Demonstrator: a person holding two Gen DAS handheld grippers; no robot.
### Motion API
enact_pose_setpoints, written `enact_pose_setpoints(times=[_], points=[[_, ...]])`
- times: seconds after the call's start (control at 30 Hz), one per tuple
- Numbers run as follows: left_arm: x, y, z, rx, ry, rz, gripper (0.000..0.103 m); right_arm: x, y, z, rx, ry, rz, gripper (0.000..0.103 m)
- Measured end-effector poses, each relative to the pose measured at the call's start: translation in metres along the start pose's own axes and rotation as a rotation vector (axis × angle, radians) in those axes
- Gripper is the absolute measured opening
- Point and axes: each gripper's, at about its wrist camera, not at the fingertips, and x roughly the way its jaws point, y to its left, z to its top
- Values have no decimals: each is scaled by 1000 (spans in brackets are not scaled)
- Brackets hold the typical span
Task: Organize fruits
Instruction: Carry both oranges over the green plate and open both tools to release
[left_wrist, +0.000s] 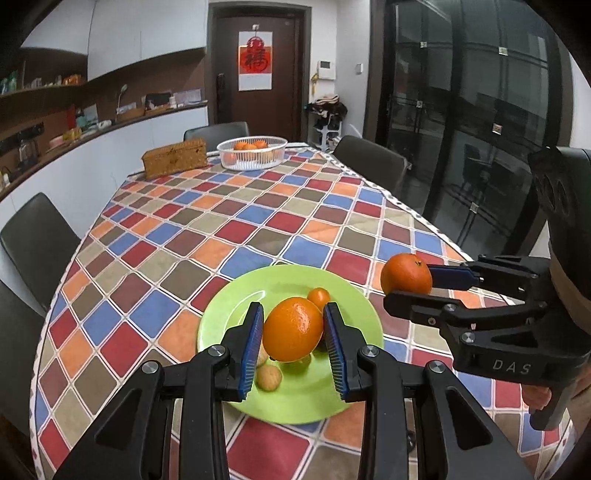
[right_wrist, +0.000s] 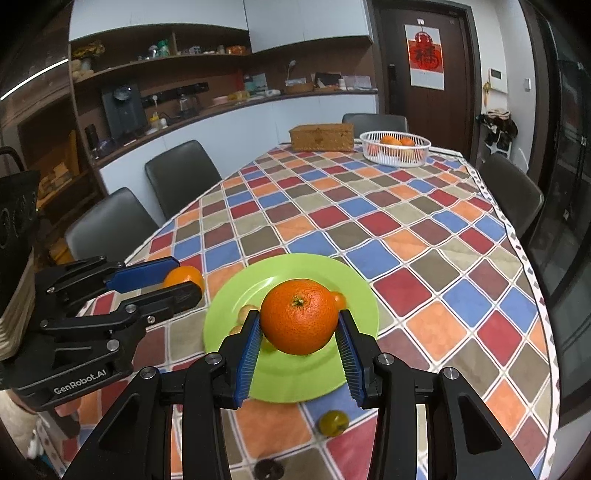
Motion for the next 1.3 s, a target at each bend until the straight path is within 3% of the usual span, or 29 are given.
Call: enact_pose_setpoints(times=[0.5,0.77,1.03,1.3], points=[[81,33,3,-117,117,0,33,87,-30,2,41,175,-1,42],[111,44,-3,-140,182,13,33,110,-37,1,45,225,-9,42],[116,42,-4,-140,198,12,37,119,-38,0,42,245,0,42],[92,36,1,-136,167,25,42,108,-34,1,40,224,13,44]])
